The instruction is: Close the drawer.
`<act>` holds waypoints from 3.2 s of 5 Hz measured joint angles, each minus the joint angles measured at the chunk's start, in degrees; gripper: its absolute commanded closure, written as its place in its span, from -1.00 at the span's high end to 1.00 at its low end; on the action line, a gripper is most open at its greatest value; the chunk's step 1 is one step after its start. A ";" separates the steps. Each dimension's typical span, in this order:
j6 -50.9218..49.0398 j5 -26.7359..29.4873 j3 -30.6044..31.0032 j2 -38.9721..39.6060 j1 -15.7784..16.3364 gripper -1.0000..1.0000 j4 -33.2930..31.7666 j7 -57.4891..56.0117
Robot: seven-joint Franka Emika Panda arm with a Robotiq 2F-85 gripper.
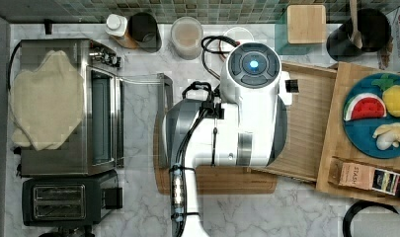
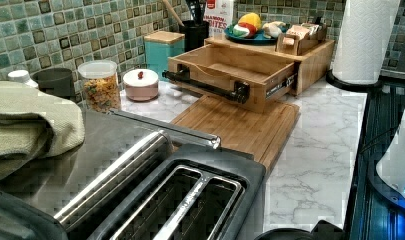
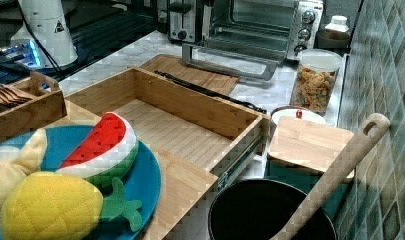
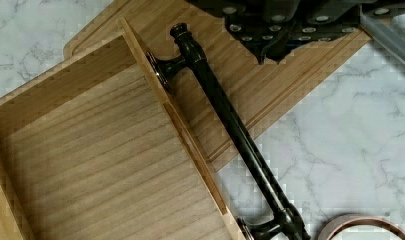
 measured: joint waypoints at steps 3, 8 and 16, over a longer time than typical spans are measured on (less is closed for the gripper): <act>4.70 -0.60 -0.01 0.48 -0.17 -1.00 -1.06 -1.45; 17.85 1.79 0.54 14.52 0.29 -1.00 -4.14 -14.30; 40.45 -11.00 -0.93 12.69 0.39 -1.00 -18.63 -14.59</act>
